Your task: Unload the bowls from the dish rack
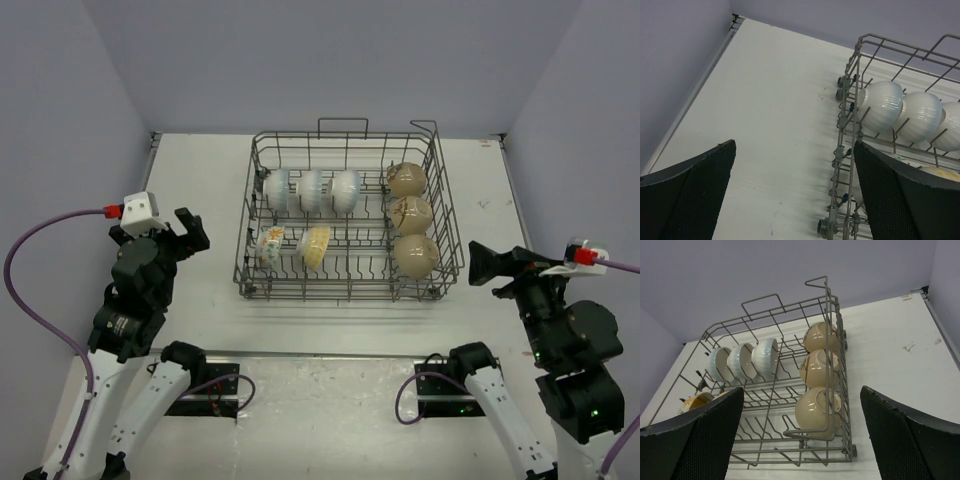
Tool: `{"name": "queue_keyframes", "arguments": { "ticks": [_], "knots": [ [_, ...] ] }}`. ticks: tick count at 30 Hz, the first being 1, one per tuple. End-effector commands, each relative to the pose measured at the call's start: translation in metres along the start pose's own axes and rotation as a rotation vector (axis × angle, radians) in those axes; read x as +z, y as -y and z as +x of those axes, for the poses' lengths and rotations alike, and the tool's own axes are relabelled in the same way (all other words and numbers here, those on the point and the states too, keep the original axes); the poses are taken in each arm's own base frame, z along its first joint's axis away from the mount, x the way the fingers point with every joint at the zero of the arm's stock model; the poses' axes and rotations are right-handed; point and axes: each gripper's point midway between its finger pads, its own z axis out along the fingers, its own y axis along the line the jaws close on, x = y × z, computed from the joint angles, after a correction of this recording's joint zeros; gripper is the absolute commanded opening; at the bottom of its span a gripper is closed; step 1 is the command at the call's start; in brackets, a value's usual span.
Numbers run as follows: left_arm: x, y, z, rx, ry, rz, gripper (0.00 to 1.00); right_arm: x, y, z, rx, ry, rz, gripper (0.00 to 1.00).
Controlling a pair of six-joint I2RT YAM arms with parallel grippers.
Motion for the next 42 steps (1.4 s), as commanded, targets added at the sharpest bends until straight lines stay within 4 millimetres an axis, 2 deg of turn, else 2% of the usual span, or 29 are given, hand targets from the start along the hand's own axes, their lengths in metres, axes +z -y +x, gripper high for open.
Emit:
{"name": "queue_keyframes", "arguments": {
  "ticks": [1, 3, 10, 11, 12, 13, 14, 15, 17, 18, 20, 21, 22, 23, 24, 25, 26, 27, 28, 29, 30, 31, 32, 35, 42],
  "knots": [
    [0.0, 0.0, -0.011, -0.024, 0.048, -0.006, 1.0, -0.005, -0.007, -0.018, 0.028, 0.078, -0.037, 0.99],
    [0.001, 0.0, -0.011, -0.024, 0.048, -0.006, 1.0, -0.006, -0.01, -0.019, 0.031, 0.085, -0.053, 0.99],
    [0.001, -0.001, -0.012, -0.026, 0.05, -0.009, 1.0, -0.009, -0.045, -0.027, 0.069, 0.102, -0.236, 0.99],
    [0.001, 0.0, -0.011, -0.025, 0.046, -0.005, 1.0, -0.007, -0.064, -0.023, 0.07, 0.054, -0.33, 0.99],
    [0.001, 0.0, -0.011, -0.024, 0.045, -0.004, 1.0, -0.007, -0.079, -0.032, 0.086, 0.062, -0.399, 0.99],
    [0.002, 0.001, -0.01, -0.023, 0.043, -0.003, 1.0, -0.006, -0.091, -0.033, 0.09, 0.039, -0.457, 0.99],
    [0.002, 0.001, -0.01, -0.023, 0.042, -0.003, 1.0, -0.013, -0.113, -0.034, 0.093, -0.003, -0.578, 0.99],
    [0.002, 0.001, -0.009, -0.023, 0.039, -0.003, 1.0, 0.005, -0.125, -0.027, 0.125, -0.087, -0.609, 0.99],
    [0.002, 0.001, -0.01, -0.025, 0.042, -0.001, 1.0, 0.011, -0.151, -0.028, 0.167, -0.174, -0.73, 0.99],
    [0.002, 0.001, -0.009, -0.024, 0.041, 0.0, 1.0, 0.038, -0.159, -0.02, 0.193, -0.244, -0.733, 0.99],
    [0.003, 0.003, -0.008, -0.023, 0.037, 0.008, 1.0, 0.059, -0.169, -0.019, 0.222, -0.292, -0.75, 0.99],
    [0.004, 0.004, -0.007, -0.022, 0.033, 0.012, 1.0, 0.09, -0.168, -0.004, 0.236, -0.359, -0.703, 0.99],
    [0.005, 0.006, -0.006, -0.02, 0.028, 0.02, 1.0, 0.105, -0.168, 0.001, 0.237, -0.385, -0.669, 0.99],
    [0.006, 0.007, -0.005, -0.018, 0.024, 0.022, 1.0, 0.118, -0.17, -0.005, 0.217, -0.38, -0.653, 0.98],
    [0.006, 0.007, -0.005, -0.017, 0.022, 0.025, 1.0, 0.151, -0.162, 0.02, 0.218, -0.462, -0.572, 0.98],
    [0.007, 0.008, -0.004, -0.015, 0.018, 0.025, 1.0, 0.165, -0.158, 0.026, 0.209, -0.485, -0.534, 0.97],
    [0.007, 0.008, -0.004, -0.015, 0.017, 0.029, 1.0, 0.178, -0.158, 0.022, 0.184, -0.475, -0.514, 0.97],
    [0.007, 0.009, -0.003, -0.014, 0.014, 0.034, 1.0, 0.206, -0.15, 0.038, 0.164, -0.519, -0.448, 0.95],
    [0.007, 0.009, -0.003, -0.015, 0.015, 0.034, 1.0, 0.22, -0.141, 0.058, 0.165, -0.567, -0.392, 0.93],
    [0.008, 0.01, -0.002, -0.013, 0.012, 0.035, 1.0, 0.234, -0.137, 0.057, 0.145, -0.562, -0.354, 0.91],
    [0.008, 0.01, -0.002, -0.013, 0.012, 0.038, 1.0, 0.243, -0.129, 0.071, 0.132, -0.608, -0.305, 0.89],
    [0.008, 0.012, -0.002, -0.013, 0.009, 0.045, 1.0, 0.266, -0.114, 0.099, 0.106, -0.655, -0.206, 0.87],
    [0.009, 0.012, -0.001, -0.012, 0.006, 0.046, 1.0, 0.276, -0.112, 0.1, 0.077, -0.651, -0.177, 0.86],
    [0.01, 0.014, 0.001, -0.009, 0.0, 0.052, 1.0, 0.295, -0.107, 0.14, 0.037, -0.744, -0.138, 0.86],
    [0.011, 0.017, 0.003, -0.006, -0.01, 0.068, 1.0, 0.308, -0.11, 0.2, 0.087, -0.894, -0.183, 0.9]
  ]
}}
